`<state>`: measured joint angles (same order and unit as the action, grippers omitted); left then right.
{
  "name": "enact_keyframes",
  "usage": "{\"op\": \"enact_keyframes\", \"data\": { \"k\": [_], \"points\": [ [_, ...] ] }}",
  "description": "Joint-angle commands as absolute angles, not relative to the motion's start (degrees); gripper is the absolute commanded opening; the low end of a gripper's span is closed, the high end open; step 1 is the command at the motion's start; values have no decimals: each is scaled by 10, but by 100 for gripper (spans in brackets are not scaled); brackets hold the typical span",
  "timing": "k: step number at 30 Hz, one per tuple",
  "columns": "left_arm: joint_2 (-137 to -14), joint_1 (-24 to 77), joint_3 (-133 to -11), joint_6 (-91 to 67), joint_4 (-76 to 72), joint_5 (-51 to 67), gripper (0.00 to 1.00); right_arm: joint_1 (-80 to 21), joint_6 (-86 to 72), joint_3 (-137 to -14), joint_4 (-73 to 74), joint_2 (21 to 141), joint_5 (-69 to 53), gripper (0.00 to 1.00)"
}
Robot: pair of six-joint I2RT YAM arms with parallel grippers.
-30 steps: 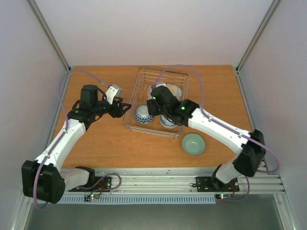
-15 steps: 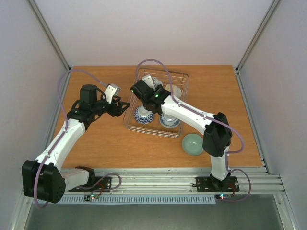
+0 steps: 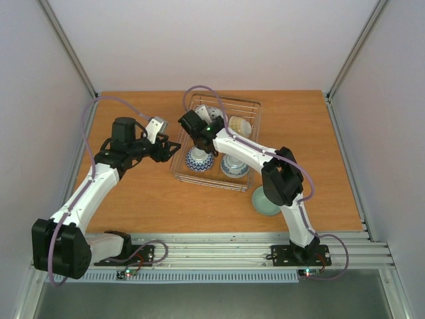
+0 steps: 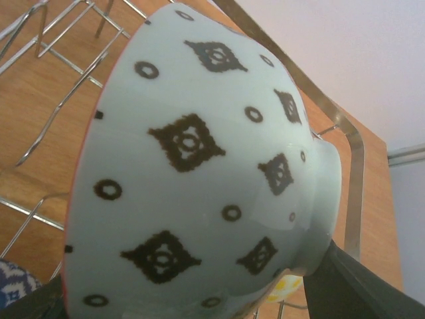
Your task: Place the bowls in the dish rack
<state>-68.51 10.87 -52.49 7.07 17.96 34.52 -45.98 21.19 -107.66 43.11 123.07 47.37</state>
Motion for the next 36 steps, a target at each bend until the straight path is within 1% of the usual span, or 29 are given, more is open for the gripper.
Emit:
{"op": "enact_keyframes", "data": {
  "k": [1, 17, 18, 19, 20, 23, 24, 27, 28, 29, 30, 36],
  "points": [
    [-695, 105, -526, 74, 151, 361, 70, -444, 232, -1114, 403, 1247, 491, 1],
    [-700, 105, -527, 75, 150, 366, 70, -439, 218, -1209, 445, 1344, 442, 1],
    [-700, 105, -527, 75, 151, 366, 70, -439, 216, -1210, 445, 1348, 446, 3],
    [-701, 105, -527, 74, 151, 366, 70, -439, 216, -1210, 446, 1350, 449, 6],
    [-701, 105, -527, 75, 151, 366, 70, -439, 215, -1210, 446, 1352, 451, 12],
    [-701, 105, -527, 75, 151, 367, 70, -439, 209, -1205, 449, 1351, 453, 46],
    [-701, 105, -527, 74, 151, 367, 70, -439, 207, -1199, 447, 1347, 453, 55],
    [-703, 105, -527, 74, 150, 368, 70, -439, 204, -1172, 432, 1331, 446, 77],
    [-704, 105, -527, 75, 150, 368, 70, -439, 204, -1164, 426, 1324, 441, 88],
    [-704, 105, -527, 75, 150, 369, 70, -439, 203, -1157, 422, 1319, 436, 96],
    [-705, 105, -527, 74, 150, 369, 70, -440, 202, -1151, 420, 1313, 430, 98],
    [-704, 105, -527, 74, 151, 367, 70, -442, 194, -1079, 377, 1242, 385, 99]
  ]
}}
